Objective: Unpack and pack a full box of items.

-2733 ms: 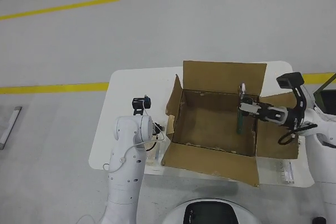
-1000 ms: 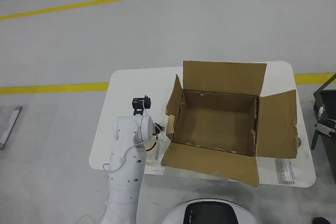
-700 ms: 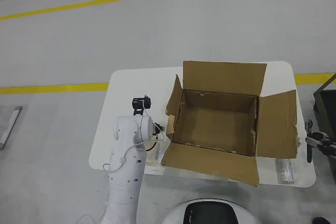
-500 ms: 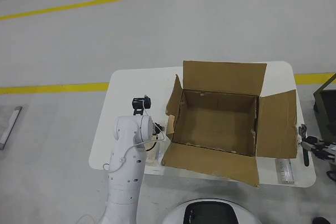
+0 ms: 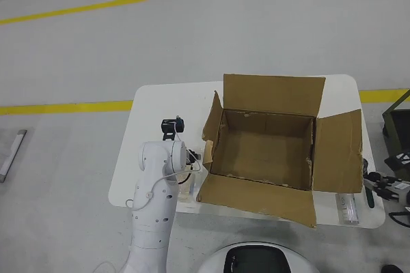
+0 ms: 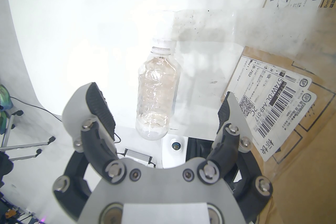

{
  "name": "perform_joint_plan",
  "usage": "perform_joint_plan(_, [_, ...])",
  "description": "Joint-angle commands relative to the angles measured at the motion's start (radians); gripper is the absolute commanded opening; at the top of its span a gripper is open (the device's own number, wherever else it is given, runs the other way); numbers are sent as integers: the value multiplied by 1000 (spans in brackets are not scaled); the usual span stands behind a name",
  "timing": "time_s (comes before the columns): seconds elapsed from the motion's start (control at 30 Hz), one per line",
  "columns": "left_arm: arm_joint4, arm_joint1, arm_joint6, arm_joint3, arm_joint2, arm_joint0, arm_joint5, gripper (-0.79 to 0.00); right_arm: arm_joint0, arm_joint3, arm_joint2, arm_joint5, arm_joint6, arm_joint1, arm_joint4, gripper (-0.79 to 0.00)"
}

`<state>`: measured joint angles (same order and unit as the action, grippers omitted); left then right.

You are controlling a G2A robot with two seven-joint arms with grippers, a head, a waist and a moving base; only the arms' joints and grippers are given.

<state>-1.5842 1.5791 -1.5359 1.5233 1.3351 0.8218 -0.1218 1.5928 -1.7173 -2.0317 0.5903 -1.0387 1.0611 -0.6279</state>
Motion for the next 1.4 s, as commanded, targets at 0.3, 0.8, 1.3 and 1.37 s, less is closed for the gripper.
perform_joint_plan(0.3, [0, 0, 0, 0, 0, 0, 0, 0, -22, 35, 72, -6, 23, -15, -62, -785])
perform_joint_plan(0.8, [0, 0, 0, 0, 0, 0, 0, 0, -59, 66, 137, -9, 40, -37, -98, -785])
perform_joint_plan(1.3, [0, 0, 0, 0, 0, 0, 0, 0, -78, 84, 165, -26, 47, -58, -112, -616])
perform_joint_plan(1.37, [0, 0, 0, 0, 0, 0, 0, 0, -78, 85, 168, -28, 49, -61, -110, -610])
